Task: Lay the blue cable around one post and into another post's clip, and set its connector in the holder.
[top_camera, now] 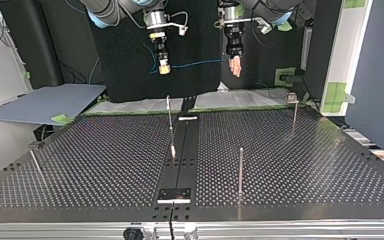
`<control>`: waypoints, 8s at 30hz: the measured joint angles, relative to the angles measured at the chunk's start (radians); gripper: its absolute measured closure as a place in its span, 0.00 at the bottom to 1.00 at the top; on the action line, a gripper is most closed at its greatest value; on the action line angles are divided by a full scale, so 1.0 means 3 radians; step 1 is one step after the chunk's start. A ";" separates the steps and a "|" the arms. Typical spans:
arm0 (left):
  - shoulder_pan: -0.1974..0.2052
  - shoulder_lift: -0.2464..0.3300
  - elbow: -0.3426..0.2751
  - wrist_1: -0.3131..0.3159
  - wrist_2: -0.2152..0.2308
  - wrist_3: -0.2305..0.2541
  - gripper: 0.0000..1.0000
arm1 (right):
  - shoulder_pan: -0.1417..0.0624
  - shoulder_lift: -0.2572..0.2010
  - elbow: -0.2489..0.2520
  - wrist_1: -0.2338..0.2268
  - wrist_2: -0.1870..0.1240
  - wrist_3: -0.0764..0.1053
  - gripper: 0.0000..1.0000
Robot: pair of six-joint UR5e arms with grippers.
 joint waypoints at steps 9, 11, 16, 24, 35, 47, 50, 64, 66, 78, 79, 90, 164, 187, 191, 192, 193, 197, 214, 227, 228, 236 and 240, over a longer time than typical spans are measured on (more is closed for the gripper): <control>0.0000 0.0000 0.0000 0.0000 0.0000 0.0000 0.00 | 0.0000 0.0000 0.0000 0.0000 0.0000 0.0000 0.98; 0.0000 0.0000 0.0000 0.0000 0.0000 0.0000 0.00 | 0.0000 0.0000 0.0000 0.0000 0.0000 0.0000 0.98; 0.0000 0.0000 0.0000 0.0000 0.0000 0.0000 0.00 | 0.0000 0.0000 0.0000 0.0000 0.0000 0.0000 0.98; 0.0000 0.0000 0.0000 0.0000 0.0000 0.0000 0.00 | 0.0000 0.0000 0.0000 0.0000 0.0000 0.0000 0.98; 0.0000 0.0000 0.0000 0.0000 0.0000 0.0000 0.00 | 0.0000 0.0000 0.0000 0.0000 0.0000 0.0000 0.98; 0.0000 0.0000 0.0000 0.0000 0.0000 0.0000 0.00 | 0.0000 0.0000 0.0000 0.0000 0.0000 0.0000 0.98; 0.0000 0.0000 0.0000 0.0000 0.0000 0.0000 0.00 | 0.0000 0.0000 0.0000 0.0000 0.0000 0.0000 0.98; 0.0000 0.0000 0.0000 0.0000 0.0000 0.0000 0.00 | 0.0000 0.0000 0.0000 0.0000 0.0000 0.0000 0.98; 0.0000 0.0000 0.0000 0.0000 0.0000 0.0000 0.00 | 0.0000 0.0000 0.0000 0.0000 0.0000 0.0000 0.98; 0.0000 0.0000 0.0000 0.0000 0.0000 0.0000 0.00 | 0.0000 0.0000 0.0000 0.0000 0.0000 0.0000 0.98; 0.0000 0.0000 0.0000 0.0000 0.0000 0.0000 0.00 | 0.0000 0.0000 0.0000 0.0000 0.0000 0.0000 0.98; 0.0000 0.0000 0.0000 0.0000 0.0000 0.0000 0.00 | 0.0000 0.0000 0.0000 0.0000 0.0000 0.0000 0.98; -0.0198 -0.0025 0.0000 -0.0333 0.0135 -0.0040 0.00 | 0.0010 0.0312 -0.0005 0.0026 0.0005 0.0000 0.98; -0.0167 0.0080 0.0146 -0.0728 0.0150 -0.0215 0.00 | 0.0185 0.0138 -0.0180 0.0199 0.0179 0.0174 0.84; -0.0154 0.0199 0.0167 -0.0842 0.0145 -0.0256 0.00 | 0.0296 0.0026 -0.0291 0.0312 0.0291 0.0281 0.84; -0.0149 0.0226 0.0171 -0.0869 0.0140 -0.0263 0.00 | 0.0330 -0.0008 -0.0325 0.0345 0.0325 0.0301 0.84; -0.0143 0.0255 0.0175 -0.0898 0.0132 -0.0272 0.00 | 0.0357 -0.0035 -0.0352 0.0373 0.0352 0.0311 0.84; -0.0106 0.0405 0.0202 -0.1049 0.0087 -0.0355 0.00 | 0.0484 -0.0162 -0.0474 0.0500 0.0477 0.0329 0.84; 0.0123 0.1003 0.0393 -0.1647 0.0066 -0.0564 0.00 | 0.0221 -0.0744 -0.0585 0.1081 0.0504 0.0379 0.84; 0.0247 0.1459 0.0720 -0.2102 0.0196 -0.0826 0.00 | -0.0151 -0.1135 -0.0638 0.1473 0.0146 0.0123 0.84; 0.0253 0.1491 0.0731 -0.2133 0.0204 -0.0833 0.00 | -0.0165 -0.1170 -0.0649 0.1507 0.0133 0.0095 0.84; 0.0309 0.1738 0.0805 -0.2388 0.0227 -0.0859 0.00 | -0.0180 -0.1390 -0.0764 0.1728 0.0111 0.0028 0.84; 0.0342 0.1784 0.0838 -0.2468 0.0233 -0.0884 0.00 | -0.0170 -0.1512 -0.0853 0.1850 0.0108 0.0048 0.84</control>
